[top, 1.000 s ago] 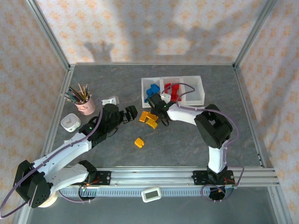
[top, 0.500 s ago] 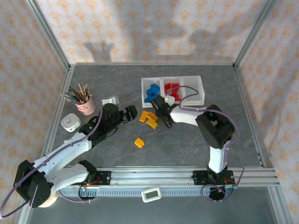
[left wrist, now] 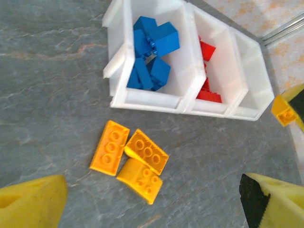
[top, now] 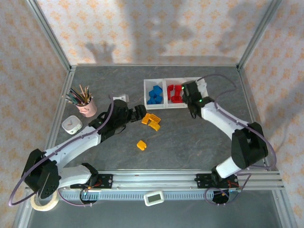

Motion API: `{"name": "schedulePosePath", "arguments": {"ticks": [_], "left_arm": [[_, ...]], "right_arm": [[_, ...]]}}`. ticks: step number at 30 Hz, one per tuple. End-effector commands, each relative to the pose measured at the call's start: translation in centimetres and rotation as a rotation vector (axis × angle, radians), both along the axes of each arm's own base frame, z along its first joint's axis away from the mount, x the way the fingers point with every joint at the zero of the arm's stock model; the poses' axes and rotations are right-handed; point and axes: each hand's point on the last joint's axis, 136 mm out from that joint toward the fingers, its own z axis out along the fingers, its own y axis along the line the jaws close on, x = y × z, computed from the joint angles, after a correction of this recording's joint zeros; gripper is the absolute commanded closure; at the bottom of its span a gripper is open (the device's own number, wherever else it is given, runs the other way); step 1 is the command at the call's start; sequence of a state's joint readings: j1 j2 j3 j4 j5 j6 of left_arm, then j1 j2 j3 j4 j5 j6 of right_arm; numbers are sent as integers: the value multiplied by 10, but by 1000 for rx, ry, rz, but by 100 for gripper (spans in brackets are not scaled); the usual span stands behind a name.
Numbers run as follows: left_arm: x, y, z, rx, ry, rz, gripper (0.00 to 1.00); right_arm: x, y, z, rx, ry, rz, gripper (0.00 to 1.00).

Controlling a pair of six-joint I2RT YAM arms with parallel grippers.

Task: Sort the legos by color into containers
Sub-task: Place the lego in the container.

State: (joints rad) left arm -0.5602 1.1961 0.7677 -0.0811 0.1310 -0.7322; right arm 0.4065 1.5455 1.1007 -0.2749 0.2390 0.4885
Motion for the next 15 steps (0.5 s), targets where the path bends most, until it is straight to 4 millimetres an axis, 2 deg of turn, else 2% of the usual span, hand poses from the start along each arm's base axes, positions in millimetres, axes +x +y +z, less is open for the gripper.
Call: {"name": "schedulePosePath", "arguments": {"ticks": [1,5,6,8,9,12,15], "left_arm": [[17,-11,23,-38,-67,-15,6],[28,-15,27,-25,-73,-9,6],[30,-15,28,-21,-76,-6,6],[33,-14,29,-15,-80,1,5],[33,-15,31,-12,-80,0,5],[33,-15,36,-7,-87,-7,5],[28,-9,36,7,-85,0,5]], "right_arm": [[27,-29,-7,-102,45,-18,70],[66,-40,-23,-114,74,-19,69],[74,-41,-28,-115,86,-16,65],[86,-43,-32,-129,101,-21,48],[89,-42,-31,-133,106,-17,44],[85,-33,-19,-86,82,10,35],[65,-11,-10,-47,69,68,32]]}}
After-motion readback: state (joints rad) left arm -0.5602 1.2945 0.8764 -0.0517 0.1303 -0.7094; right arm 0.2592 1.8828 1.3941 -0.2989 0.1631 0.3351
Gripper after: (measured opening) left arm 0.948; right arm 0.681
